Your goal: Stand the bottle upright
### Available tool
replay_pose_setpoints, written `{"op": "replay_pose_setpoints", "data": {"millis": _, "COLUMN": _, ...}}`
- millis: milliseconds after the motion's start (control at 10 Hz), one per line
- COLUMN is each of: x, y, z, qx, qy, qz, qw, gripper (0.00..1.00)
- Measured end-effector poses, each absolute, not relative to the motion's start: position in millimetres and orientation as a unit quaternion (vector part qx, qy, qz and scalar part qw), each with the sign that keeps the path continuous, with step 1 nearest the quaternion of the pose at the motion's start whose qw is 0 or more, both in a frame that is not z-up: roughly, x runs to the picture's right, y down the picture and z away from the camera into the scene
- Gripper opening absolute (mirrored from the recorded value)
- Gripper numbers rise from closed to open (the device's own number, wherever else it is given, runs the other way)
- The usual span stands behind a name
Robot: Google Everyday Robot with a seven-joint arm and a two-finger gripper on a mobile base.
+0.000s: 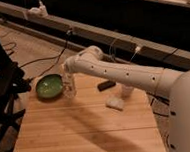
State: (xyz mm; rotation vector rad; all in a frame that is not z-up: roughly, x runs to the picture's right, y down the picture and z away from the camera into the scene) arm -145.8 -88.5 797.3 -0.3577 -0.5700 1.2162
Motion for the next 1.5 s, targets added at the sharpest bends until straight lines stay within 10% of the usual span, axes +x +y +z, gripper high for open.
{"op": "replay_pose_setpoints", "data": {"millis": 1200, "x": -90.7, "y": -110.1, "z": 852.3, "qx": -0.066, "qy": -0.266, "qz": 0.589, "qw": 0.76, "gripper": 0.0}}
{"op": "replay_pose_setpoints", "data": {"millis": 1500, "x": -90.8, "y": -100.0, "z": 864.0, "qx": -0.063, "qy": -0.265, "qz": 0.603, "qw": 0.75, "gripper": 0.22}}
